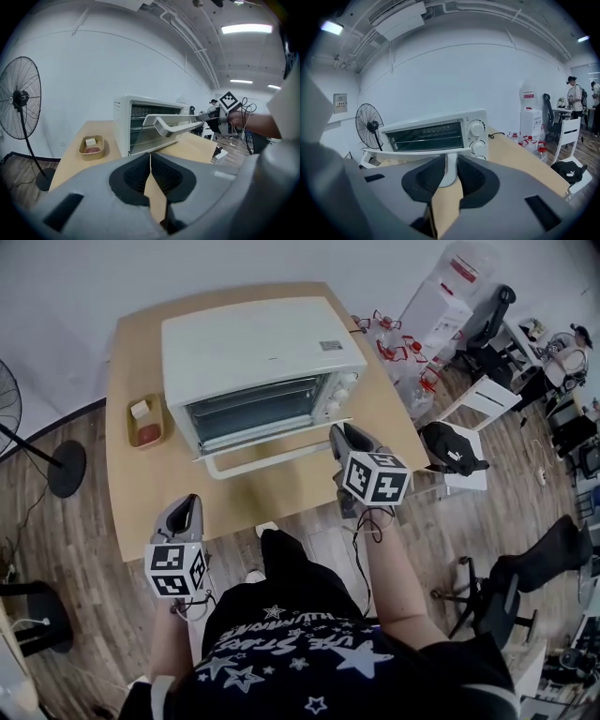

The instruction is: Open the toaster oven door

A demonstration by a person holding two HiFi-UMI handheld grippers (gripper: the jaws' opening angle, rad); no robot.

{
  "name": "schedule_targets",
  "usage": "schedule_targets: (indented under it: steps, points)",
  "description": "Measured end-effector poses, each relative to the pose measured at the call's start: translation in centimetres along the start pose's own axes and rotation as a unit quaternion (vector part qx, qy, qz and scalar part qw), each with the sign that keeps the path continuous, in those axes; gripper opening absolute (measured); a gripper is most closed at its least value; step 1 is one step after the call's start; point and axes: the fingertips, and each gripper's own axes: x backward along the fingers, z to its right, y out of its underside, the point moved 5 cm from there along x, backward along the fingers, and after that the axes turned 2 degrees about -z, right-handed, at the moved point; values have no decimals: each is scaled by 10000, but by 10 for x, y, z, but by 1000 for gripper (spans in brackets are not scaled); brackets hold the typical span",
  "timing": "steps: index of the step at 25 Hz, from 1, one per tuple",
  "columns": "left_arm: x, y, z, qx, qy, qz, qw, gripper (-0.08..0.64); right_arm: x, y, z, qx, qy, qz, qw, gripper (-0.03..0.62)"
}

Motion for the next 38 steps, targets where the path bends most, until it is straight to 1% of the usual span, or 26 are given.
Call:
schedule_targets:
  steps: [7,10,14,17,22,28,32,38]
  points:
    - [6,21,6,52,160,-143,9998,23,12,32,3,-95,156,-122,9998,84]
    - [7,27,6,59,181,-194,9996,23,16,46,4,-117,206,-151,9996,83]
    - [8,34,5,76,191,-265,9994,23,21,62,6,-98,276,-46,9996,81]
    - [8,39,2,107,166,-325,9993,23,21,74,7,-102,325,-93,9994,81]
    - [8,47,1,144,182,-422,9988,23,22,97,8,90,502,-341,9981,81]
    - [6,58,4,160,259,-552,9980,23,18,133,13,11,709,-605,9957,83]
    - [6,62,3,168,314,-576,9977,23,14,150,15,19,755,-617,9952,84]
    - [5,73,3,195,467,-709,9962,23,11,164,16,231,836,-583,9945,87]
